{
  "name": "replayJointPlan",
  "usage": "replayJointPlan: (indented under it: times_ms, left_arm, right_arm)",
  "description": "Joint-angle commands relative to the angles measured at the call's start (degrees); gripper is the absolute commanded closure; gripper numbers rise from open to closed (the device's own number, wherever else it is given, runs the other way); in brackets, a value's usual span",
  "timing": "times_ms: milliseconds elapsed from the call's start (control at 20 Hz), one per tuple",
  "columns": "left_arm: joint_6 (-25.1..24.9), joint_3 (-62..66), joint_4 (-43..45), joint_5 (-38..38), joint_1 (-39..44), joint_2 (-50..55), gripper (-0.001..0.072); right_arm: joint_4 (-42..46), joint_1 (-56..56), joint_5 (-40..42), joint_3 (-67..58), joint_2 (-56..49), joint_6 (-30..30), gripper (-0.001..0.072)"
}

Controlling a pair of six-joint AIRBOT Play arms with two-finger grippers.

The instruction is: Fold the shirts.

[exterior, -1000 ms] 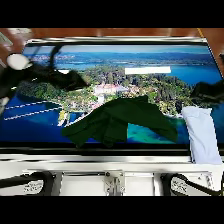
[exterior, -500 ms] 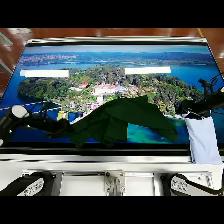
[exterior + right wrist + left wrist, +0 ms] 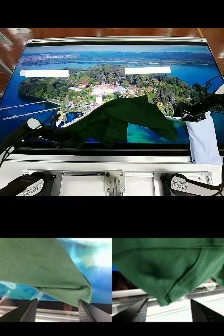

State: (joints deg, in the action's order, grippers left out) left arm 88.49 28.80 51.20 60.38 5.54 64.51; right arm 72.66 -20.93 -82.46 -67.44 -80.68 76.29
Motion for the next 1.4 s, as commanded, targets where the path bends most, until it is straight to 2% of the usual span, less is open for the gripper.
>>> replayJointPlan:
  times_ms: [0,100,150,350,650,800,950,1000,1150,1200,1350]
  left_arm:
    - [2.5,-0.4,-0.9,-5.5,5.0,2.7,0.0146]
    - [3.3,-0.4,-0.9,-7.4,6.9,3.7,0.0541]
    - [2.6,-0.4,-0.9,-7.5,7.0,3.7,0.0650]
    - [1.8,0.1,1.9,-7.3,6.8,2.1,0.0666]
    - [2.2,0.4,3.5,-5.8,5.3,-2.2,0.0666]
    - [2.3,0.4,3.7,-5.4,3.8,-4.0,0.0666]
    - [2.5,0.4,3.8,-3.8,3.4,-6.1,0.0666]
    - [2.5,0.4,3.9,-3.8,3.4,-7.0,0.0666]
    - [2.5,1.2,4.5,-4.0,2.5,-8.8,0.0666]
    - [2.5,2.6,5.6,-4.0,1.5,-9.2,0.0666]
    - [2.5,12.7,11.1,-2.8,-2.4,-10.8,0.0668]
  right_arm:
    - [2.7,0.0,0.0,0.2,-0.9,0.0,0.0081]
    - [7.2,-0.5,-0.2,1.1,-1.4,-0.2,0.0078]
    - [7.5,-1.4,-0.2,2.4,-1.6,-0.4,0.0018]
    - [1.9,-6.3,2.2,7.5,-3.6,-0.6,0.0018]
    - [1.2,-6.0,9.4,8.3,-7.6,-1.2,0.0020]
    - [-0.3,-6.0,10.0,8.3,-10.7,-1.4,0.0021]
    - [-5.2,-6.0,10.4,8.3,-13.2,-3.3,0.0033]
    - [-5.7,-6.0,10.6,8.3,-13.6,-3.3,0.0154]
    - [-6.5,-6.0,10.1,8.1,-13.5,-3.4,0.0624]
    - [-7.1,-6.0,9.2,7.6,-13.0,-4.1,0.0654]
    - [-12.7,-6.0,9.0,4.9,-7.5,-8.9,0.0655]
